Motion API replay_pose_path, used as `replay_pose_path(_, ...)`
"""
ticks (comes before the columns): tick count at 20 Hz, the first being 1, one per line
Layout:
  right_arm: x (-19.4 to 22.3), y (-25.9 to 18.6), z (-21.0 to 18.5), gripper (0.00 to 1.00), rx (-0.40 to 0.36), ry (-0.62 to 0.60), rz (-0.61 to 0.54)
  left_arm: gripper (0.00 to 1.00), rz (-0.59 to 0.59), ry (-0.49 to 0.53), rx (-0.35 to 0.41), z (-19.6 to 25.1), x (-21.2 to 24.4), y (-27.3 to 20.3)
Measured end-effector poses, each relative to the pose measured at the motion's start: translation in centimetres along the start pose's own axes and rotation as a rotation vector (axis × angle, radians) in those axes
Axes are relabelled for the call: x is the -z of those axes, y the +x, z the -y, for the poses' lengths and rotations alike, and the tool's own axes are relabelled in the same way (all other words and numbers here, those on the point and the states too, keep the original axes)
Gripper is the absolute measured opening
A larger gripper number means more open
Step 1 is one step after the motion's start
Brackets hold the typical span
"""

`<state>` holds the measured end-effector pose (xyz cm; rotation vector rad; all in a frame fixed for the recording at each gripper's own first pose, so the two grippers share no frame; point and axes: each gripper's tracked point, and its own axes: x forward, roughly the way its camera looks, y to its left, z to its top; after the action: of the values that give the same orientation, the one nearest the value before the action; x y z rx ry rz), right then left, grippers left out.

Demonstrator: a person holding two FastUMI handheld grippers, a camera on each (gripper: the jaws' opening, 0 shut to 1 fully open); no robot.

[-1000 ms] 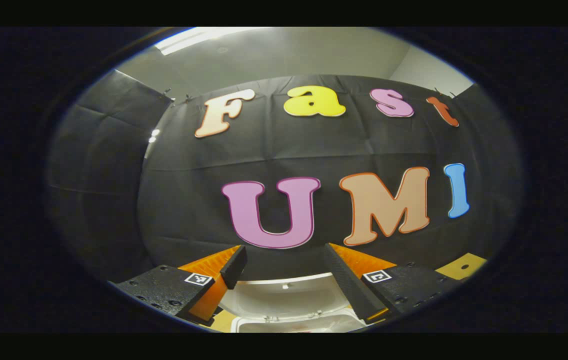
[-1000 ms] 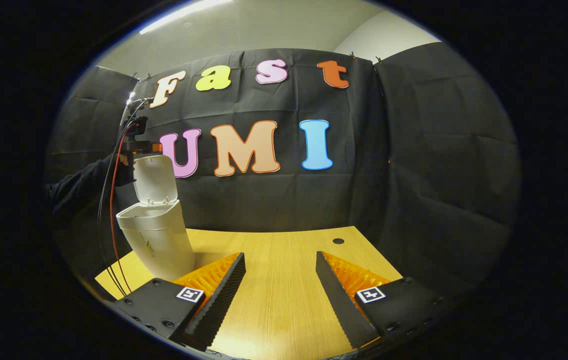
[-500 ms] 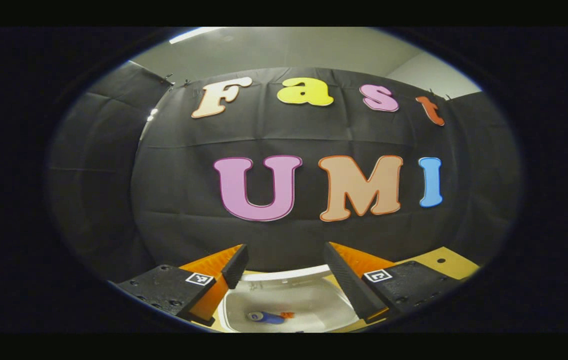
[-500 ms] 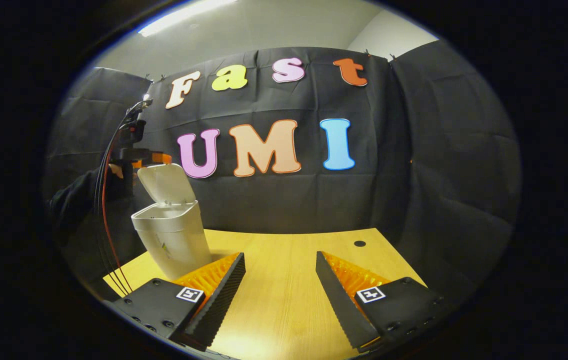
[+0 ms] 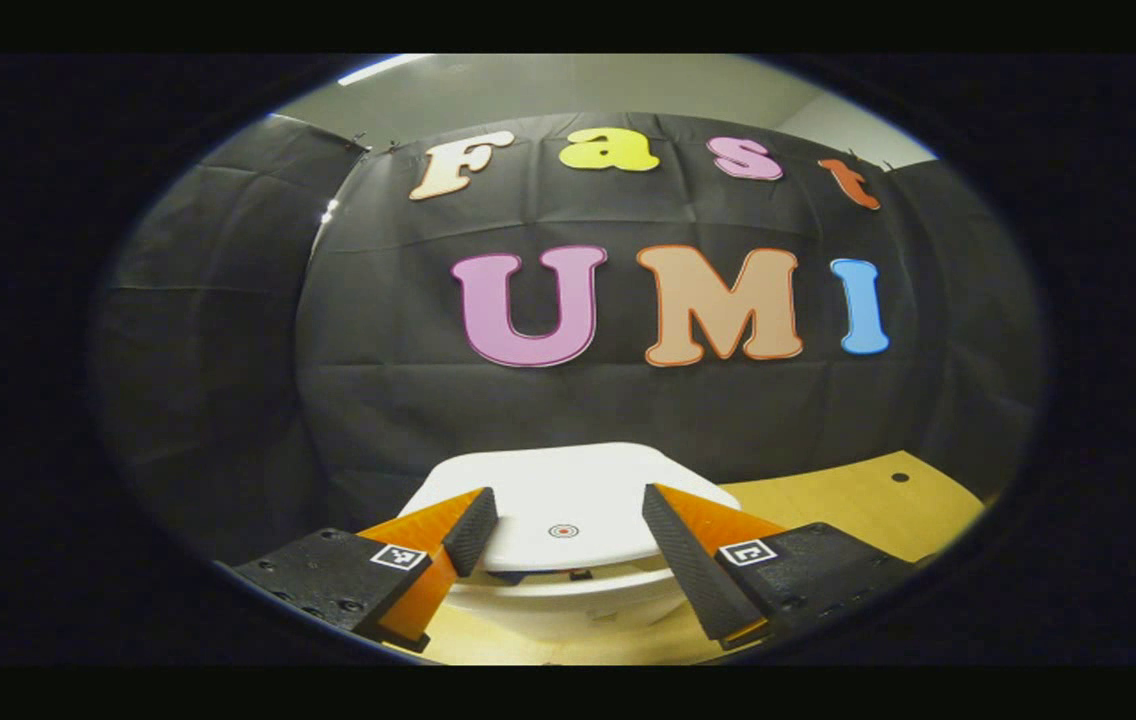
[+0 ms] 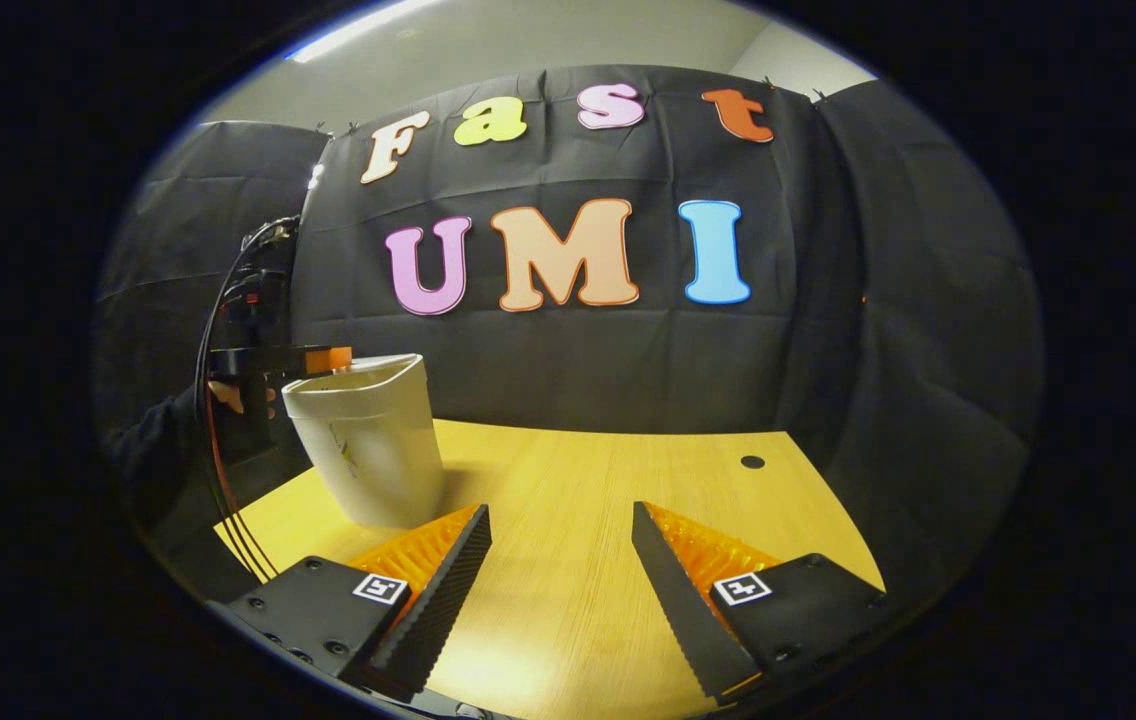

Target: Press the lid of the desktop garbage bin to open it, pick up the crumpled paper on the desktop and throw it into the bin, then pick up the pop can on the desktop and drop it into the bin, and finally close the garbage bin lid.

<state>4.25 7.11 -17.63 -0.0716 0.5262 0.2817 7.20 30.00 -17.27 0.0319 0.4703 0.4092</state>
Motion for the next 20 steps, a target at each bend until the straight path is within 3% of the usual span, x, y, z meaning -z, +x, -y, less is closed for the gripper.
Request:
replay_pose_path(1,0.7,0.3,0.1,0.95,0.000,-0.004,-0.014,0.94,-0.033,-0.020,-0.016,0.0,1.4,-0.3)
replay_pose_path(3,1.9,0.9,0.4,0.95,-0.008,0.002,-0.040,0.92,0.028,-0.017,-0.045,0.4,0.9,-0.6)
replay_pose_path(4,2.4,1.3,0.5,0.96,-0.011,0.009,-0.055,0.92,-0.013,-0.016,-0.047,0.4,1.7,-0.3)
replay_pose_path(6,3.3,2.0,0.4,0.96,-0.025,0.028,-0.088,0.93,0.032,-0.067,-0.034,0.5,1.4,-0.5)
replay_pose_path(8,3.1,1.8,0.6,0.96,-0.032,0.045,-0.098,0.92,0.062,-0.009,-0.013,0.9,0.6,-0.4)
replay_pose_path(11,0.2,0.4,2.3,0.97,-0.013,0.051,-0.022,0.94,0.056,-0.078,-0.015,0.7,-0.4,-0.3)
replay_pose_path(14,-3.6,-1.3,5.1,0.97,0.032,0.059,0.070,0.93,0.146,-0.080,-0.015,1.9,-4.8,-1.9)
replay_pose_path(17,-7.5,-4.0,7.8,0.96,0.067,0.079,0.193,0.91,0.269,-0.070,0.053,5.9,-9.7,-5.9)
replay_pose_path(20,-10.5,-6.1,9.8,0.96,0.086,0.081,0.313,0.93,0.330,-0.068,0.110,10.3,-11.7,-9.6)
